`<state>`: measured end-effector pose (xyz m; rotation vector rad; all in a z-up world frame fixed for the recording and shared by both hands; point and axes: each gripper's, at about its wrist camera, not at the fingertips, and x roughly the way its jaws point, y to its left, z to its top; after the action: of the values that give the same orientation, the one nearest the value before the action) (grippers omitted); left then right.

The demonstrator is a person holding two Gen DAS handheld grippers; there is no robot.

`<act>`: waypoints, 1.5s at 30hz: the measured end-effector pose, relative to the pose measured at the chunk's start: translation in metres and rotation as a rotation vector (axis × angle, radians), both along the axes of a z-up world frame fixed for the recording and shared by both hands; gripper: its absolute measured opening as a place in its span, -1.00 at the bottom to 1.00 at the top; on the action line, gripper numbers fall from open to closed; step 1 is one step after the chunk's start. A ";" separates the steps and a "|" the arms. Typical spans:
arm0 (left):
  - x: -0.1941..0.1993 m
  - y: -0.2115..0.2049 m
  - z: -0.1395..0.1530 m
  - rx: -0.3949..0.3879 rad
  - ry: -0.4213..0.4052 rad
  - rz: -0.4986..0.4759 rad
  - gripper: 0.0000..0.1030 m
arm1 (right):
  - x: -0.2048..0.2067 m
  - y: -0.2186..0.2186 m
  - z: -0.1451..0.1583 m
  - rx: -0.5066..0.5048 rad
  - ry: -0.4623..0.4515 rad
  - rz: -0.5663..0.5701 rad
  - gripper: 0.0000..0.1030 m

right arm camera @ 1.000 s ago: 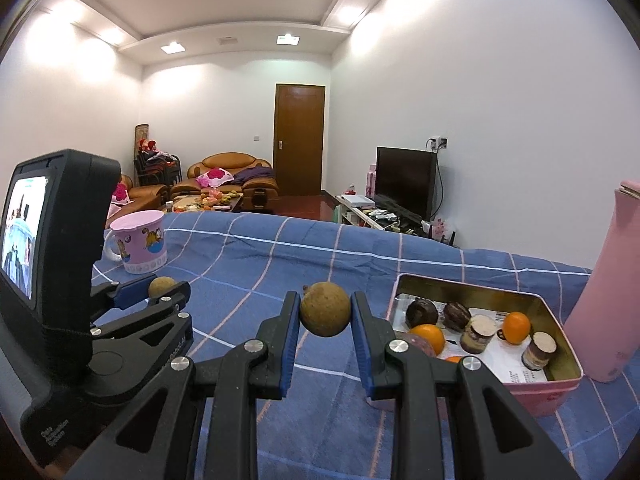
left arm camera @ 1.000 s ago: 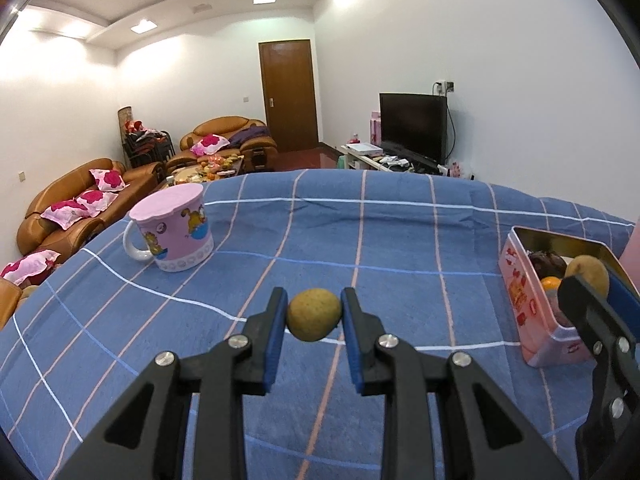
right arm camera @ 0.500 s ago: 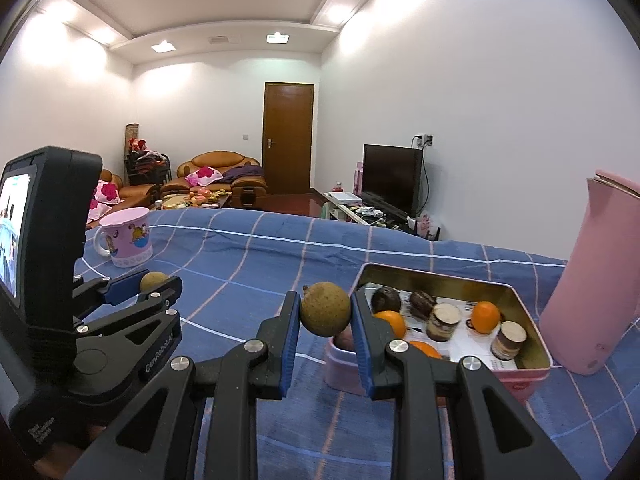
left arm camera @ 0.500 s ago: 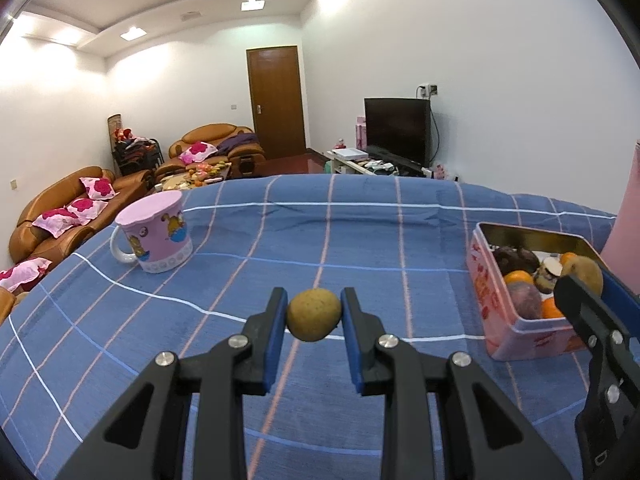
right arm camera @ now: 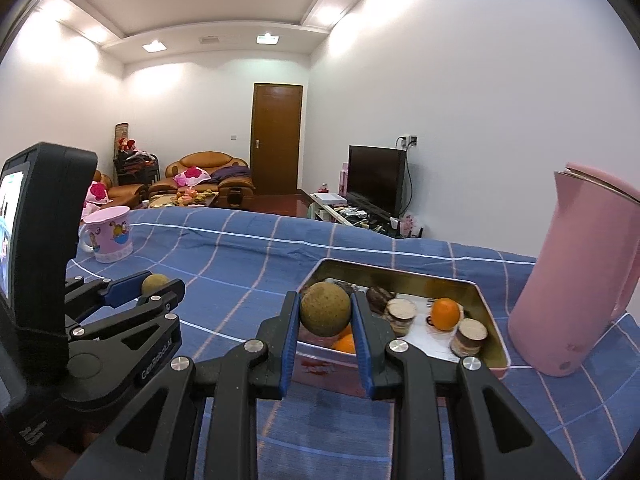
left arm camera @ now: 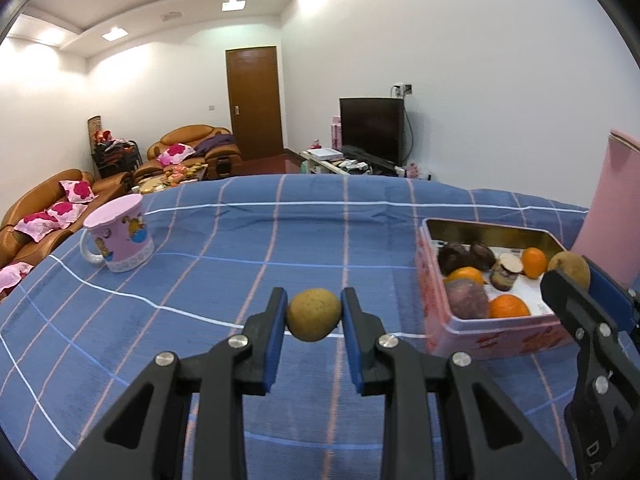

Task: Organize fruits
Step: 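Lift both kiwis and carry them over the tin box, then lower both kiwis into the tin box and open both tools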

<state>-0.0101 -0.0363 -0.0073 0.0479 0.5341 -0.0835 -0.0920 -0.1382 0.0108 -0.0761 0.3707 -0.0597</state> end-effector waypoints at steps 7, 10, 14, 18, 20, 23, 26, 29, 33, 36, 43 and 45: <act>-0.002 -0.021 0.000 -0.004 0.003 -0.036 -0.44 | -0.002 -0.019 0.001 0.006 0.006 -0.026 -0.47; -0.003 -0.031 0.000 -0.001 0.002 -0.052 -0.44 | -0.005 -0.028 0.002 -0.001 0.003 -0.036 -0.47; -0.005 -0.047 0.001 0.008 -0.002 -0.078 -0.44 | -0.006 -0.041 0.003 -0.013 -0.001 -0.055 -0.47; -0.007 -0.062 0.002 0.012 -0.011 -0.106 -0.44 | -0.007 -0.054 0.003 -0.009 0.001 -0.076 -0.47; -0.007 -0.070 0.003 0.013 -0.014 -0.118 -0.44 | -0.008 -0.060 0.003 -0.009 0.001 -0.088 -0.47; -0.006 -0.081 0.003 0.006 -0.013 -0.141 -0.44 | -0.009 -0.070 0.002 -0.009 0.002 -0.104 -0.47; -0.004 -0.093 0.004 0.004 -0.010 -0.162 -0.44 | -0.009 -0.080 0.003 -0.009 0.000 -0.124 -0.47; -0.003 -0.102 0.004 -0.001 -0.009 -0.180 -0.44 | -0.008 -0.091 0.003 -0.005 0.003 -0.144 -0.47; -0.001 -0.116 0.005 -0.003 -0.008 -0.212 -0.44 | -0.009 -0.103 0.003 -0.007 0.005 -0.174 -0.47; 0.000 -0.126 0.006 -0.005 -0.016 -0.237 -0.44 | -0.006 -0.113 0.003 0.000 0.017 -0.206 -0.47; 0.008 -0.143 0.007 -0.025 -0.002 -0.269 -0.44 | -0.002 -0.128 0.003 0.004 0.019 -0.256 -0.47; 0.011 -0.147 0.008 -0.031 -0.005 -0.272 -0.44 | 0.000 -0.130 0.005 -0.001 0.016 -0.268 -0.47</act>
<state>0.0012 -0.1835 0.0006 0.0904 0.5191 -0.3569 -0.0918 -0.2682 0.0157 -0.0270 0.3950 -0.3244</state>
